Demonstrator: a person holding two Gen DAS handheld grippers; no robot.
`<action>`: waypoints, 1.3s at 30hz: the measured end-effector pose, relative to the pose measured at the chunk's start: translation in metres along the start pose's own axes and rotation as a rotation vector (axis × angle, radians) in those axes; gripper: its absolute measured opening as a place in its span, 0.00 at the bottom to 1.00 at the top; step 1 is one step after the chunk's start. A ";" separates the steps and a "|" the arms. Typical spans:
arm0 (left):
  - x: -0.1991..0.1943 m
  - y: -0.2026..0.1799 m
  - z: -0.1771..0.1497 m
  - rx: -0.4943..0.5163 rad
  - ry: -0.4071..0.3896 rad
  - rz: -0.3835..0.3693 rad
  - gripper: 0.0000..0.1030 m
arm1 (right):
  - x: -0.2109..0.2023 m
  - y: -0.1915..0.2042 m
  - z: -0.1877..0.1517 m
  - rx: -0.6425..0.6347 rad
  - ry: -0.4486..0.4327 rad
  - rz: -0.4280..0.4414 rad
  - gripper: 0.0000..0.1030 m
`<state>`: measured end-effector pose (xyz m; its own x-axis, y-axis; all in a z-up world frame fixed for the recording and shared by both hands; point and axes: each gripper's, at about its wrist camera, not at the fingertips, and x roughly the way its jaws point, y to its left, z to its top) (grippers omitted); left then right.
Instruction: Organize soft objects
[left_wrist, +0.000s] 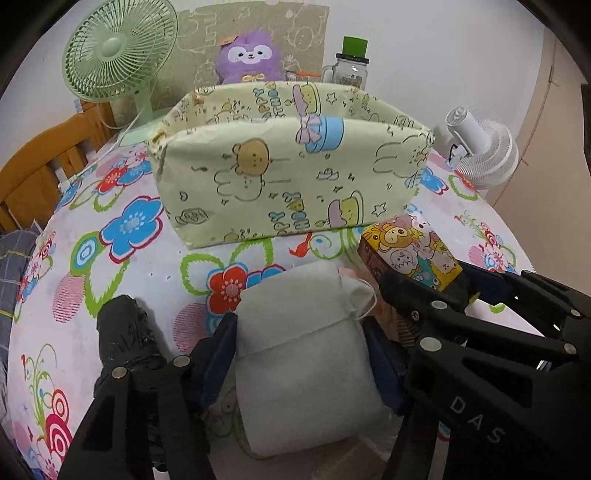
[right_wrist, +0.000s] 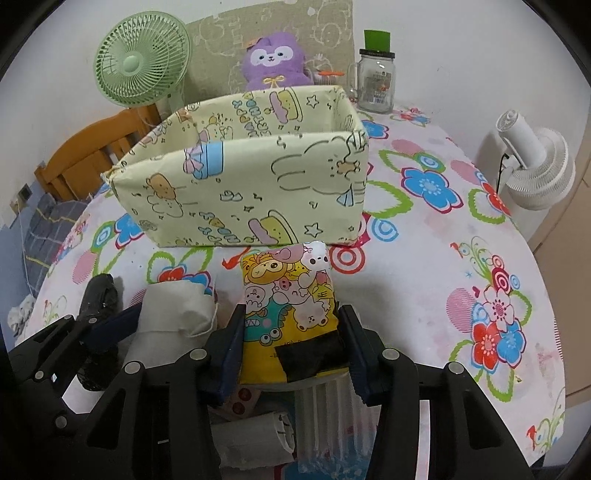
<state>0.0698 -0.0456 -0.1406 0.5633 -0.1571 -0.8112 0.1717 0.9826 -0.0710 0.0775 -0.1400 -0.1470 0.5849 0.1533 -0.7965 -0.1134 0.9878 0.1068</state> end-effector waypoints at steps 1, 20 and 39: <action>-0.002 0.000 0.001 0.000 -0.004 -0.001 0.66 | -0.002 0.000 0.001 0.002 -0.003 -0.001 0.51; -0.048 -0.006 0.023 0.031 -0.106 0.008 0.66 | -0.052 0.004 0.022 0.001 -0.113 -0.025 0.51; -0.086 -0.008 0.044 0.048 -0.195 0.015 0.66 | -0.090 0.010 0.041 -0.004 -0.199 -0.022 0.51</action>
<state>0.0554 -0.0443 -0.0451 0.7108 -0.1635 -0.6841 0.1978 0.9798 -0.0288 0.0565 -0.1429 -0.0498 0.7345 0.1345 -0.6652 -0.1017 0.9909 0.0880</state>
